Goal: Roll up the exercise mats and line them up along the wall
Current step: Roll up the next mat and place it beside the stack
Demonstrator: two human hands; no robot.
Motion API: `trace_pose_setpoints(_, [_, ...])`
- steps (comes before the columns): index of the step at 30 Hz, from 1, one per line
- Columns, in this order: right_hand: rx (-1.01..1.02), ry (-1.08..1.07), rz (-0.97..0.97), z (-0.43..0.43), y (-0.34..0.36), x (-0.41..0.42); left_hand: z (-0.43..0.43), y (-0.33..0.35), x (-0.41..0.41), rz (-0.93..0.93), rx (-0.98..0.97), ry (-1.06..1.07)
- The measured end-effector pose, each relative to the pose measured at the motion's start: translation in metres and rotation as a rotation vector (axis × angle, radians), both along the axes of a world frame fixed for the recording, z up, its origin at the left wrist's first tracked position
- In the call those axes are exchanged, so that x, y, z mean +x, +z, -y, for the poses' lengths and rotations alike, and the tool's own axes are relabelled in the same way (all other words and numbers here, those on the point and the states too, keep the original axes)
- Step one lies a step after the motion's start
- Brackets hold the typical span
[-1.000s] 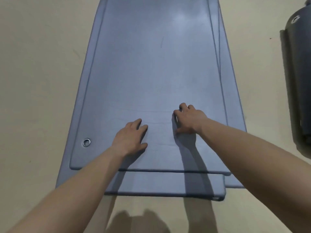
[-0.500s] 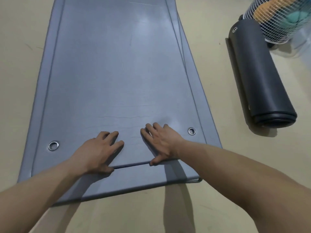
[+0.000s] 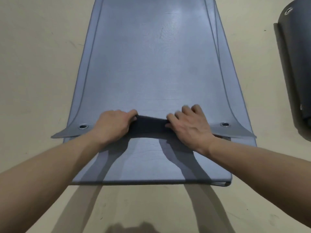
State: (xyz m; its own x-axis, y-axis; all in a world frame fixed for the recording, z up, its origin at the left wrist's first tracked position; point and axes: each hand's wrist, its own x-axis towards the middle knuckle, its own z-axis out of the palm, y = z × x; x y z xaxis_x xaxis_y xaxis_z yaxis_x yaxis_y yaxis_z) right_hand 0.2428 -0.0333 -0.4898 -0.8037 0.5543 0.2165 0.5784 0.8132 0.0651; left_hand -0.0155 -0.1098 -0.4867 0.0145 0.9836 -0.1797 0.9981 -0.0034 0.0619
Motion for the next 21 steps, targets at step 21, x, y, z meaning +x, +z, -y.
trace_pose_setpoints(21, [-0.456, 0.015, 0.347, -0.059, -0.029, 0.005, 0.002, -0.046, -0.01, -0.33, 0.066, -0.058])
